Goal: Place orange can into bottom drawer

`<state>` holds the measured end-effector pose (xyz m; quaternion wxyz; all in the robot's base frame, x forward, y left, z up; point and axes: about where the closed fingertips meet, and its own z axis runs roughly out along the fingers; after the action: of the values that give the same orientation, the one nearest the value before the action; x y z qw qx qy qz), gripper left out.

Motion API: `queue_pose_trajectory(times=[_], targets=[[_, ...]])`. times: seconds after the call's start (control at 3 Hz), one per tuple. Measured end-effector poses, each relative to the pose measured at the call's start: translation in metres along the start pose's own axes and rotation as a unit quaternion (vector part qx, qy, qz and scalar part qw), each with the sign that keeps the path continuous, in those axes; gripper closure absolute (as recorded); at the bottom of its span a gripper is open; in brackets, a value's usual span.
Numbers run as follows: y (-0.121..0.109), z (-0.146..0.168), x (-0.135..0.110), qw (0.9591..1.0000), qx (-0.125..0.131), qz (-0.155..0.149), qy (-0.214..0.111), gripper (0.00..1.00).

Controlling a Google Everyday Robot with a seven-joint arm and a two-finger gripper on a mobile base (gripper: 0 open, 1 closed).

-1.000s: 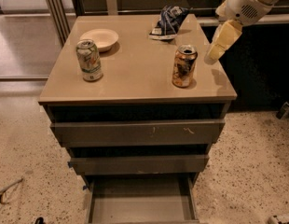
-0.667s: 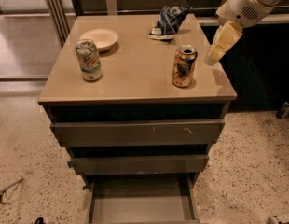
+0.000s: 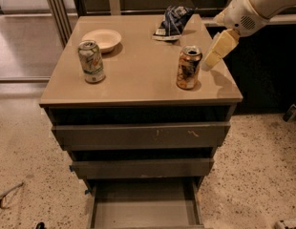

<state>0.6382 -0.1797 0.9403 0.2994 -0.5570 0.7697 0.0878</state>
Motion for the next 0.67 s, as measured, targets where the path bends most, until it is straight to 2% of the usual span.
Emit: queue_pose_trajectory(times=[0.33,0.67], targets=[[0.003,0.021,-0.010,0.9992,-0.011,0.001,-0.039,0.00],[0.004,0.035,-0.014,0.9984,-0.010,0.001,-0.055,0.00]])
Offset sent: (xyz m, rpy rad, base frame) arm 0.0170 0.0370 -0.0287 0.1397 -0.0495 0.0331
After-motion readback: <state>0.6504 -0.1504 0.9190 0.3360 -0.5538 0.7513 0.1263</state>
